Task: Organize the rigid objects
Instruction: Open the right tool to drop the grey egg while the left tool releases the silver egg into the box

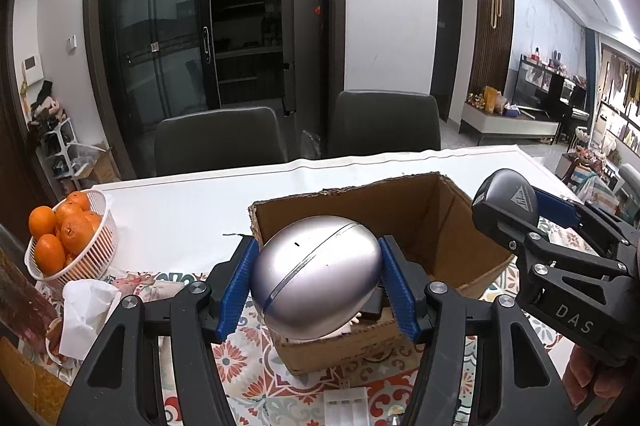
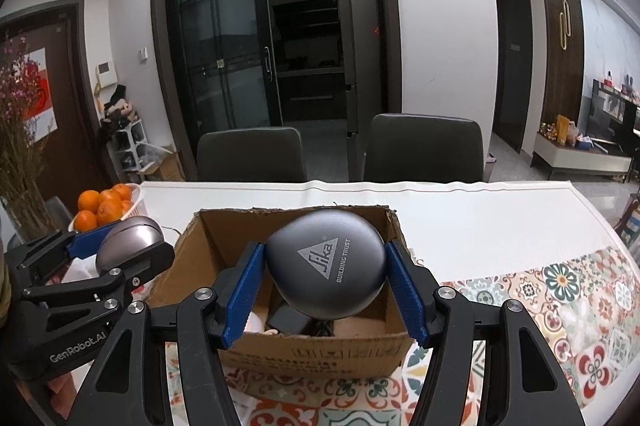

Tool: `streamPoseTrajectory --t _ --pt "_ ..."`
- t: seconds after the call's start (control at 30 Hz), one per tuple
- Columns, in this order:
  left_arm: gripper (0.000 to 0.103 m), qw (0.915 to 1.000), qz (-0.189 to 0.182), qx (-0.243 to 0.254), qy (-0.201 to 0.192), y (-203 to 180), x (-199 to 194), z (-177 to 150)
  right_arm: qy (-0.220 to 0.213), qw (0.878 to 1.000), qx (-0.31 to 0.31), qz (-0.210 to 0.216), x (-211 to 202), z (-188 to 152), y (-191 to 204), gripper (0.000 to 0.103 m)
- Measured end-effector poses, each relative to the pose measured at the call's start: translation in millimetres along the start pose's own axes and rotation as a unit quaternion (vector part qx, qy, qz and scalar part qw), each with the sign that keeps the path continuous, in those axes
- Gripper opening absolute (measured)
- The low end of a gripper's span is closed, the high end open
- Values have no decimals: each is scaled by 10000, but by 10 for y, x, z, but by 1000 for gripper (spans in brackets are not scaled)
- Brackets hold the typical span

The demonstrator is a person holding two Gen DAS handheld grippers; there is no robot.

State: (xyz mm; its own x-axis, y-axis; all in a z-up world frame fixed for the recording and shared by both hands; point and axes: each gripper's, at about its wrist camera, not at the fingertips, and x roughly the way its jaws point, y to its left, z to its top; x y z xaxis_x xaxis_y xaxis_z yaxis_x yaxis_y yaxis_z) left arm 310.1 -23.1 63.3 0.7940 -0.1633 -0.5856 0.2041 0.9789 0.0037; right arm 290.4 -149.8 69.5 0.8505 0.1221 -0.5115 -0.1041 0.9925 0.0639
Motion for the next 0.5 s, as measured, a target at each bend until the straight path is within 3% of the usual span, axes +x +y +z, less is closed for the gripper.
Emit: streamPoseTrajectory --t 0.5 --pt "60 9990 114 92 421 -74 431 -4 537 9985 -112 29 447 -42 -87 62"
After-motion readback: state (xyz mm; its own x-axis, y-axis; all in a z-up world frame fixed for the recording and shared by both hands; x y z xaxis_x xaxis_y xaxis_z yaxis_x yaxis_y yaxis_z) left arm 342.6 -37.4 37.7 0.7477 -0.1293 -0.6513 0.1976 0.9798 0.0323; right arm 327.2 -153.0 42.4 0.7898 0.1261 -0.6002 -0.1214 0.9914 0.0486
